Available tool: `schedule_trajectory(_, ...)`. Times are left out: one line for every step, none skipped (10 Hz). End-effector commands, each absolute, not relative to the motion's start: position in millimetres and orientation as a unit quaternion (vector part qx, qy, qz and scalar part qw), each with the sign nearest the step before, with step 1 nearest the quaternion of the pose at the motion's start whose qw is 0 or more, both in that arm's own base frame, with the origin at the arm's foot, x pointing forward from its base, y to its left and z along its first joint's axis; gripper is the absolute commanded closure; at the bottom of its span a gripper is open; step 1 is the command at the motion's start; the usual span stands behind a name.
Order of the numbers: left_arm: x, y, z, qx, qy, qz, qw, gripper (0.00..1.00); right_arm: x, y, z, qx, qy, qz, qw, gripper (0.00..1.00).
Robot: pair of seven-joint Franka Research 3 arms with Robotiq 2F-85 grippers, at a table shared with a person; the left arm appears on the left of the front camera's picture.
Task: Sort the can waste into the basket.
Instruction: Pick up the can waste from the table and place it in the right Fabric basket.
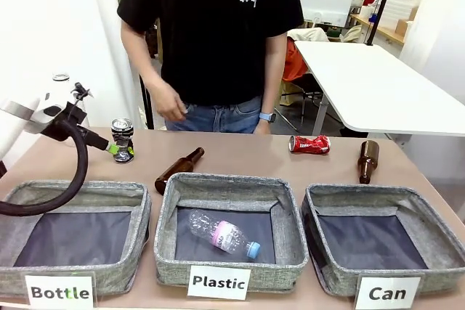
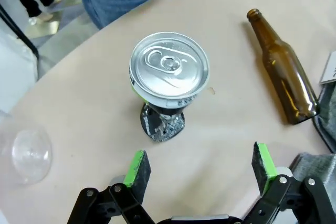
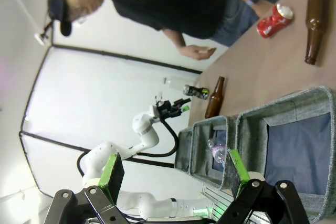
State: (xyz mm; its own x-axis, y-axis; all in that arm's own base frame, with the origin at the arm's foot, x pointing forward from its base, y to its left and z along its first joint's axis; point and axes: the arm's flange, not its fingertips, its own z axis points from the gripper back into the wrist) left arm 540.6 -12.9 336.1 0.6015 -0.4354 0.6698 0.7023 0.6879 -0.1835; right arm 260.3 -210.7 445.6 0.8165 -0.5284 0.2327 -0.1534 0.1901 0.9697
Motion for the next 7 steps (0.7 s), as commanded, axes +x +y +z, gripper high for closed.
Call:
schedule_trajectory(557.6, -9.3, 326.2, -0.236, -0.311, -0.337, 0.857, 0.00, 263.7, -212.8, 448.3, 0.624, -0.287, -0.120, 0.717, 0.00)
schedule_trajectory(561.0, -8.2, 325.0, -0.245, -0.298, -0.341, 0.857, 0.00, 263.7, -212.8, 448.3, 0.624, -0.287, -0.120, 0.717, 0.00)
schedule_trajectory(555.8, -1.3, 334.8, -0.254, -0.297, -0.340, 0.856, 0.00, 263.7, -212.8, 448.3, 0.624, -0.287, -0.120, 0.717, 0.00)
schedule_trajectory(537.9, 15.8, 352.1, -0.281, -0.284, -0.328, 0.856, 0.00, 263.7, -212.8, 448.3, 0.624, -0.287, -0.120, 0.717, 0.00)
schedule_trajectory(513.5, 36.3, 367.3, -0.301, -0.264, -0.333, 0.854, 0.00, 263.7, -212.8, 448.3, 0.624, -0.287, -0.120, 0.717, 0.00)
schedule_trajectory(482.0, 57.0, 379.4, -0.316, -0.240, -0.350, 0.848, 0.00, 263.7, -212.8, 448.3, 0.624, -0.287, -0.120, 0.717, 0.00)
schedule_trajectory(449.1, 76.9, 387.8, -0.337, -0.233, -0.355, 0.840, 0.00, 263.7, -212.8, 448.3, 0.624, -0.287, -0.120, 0.717, 0.00)
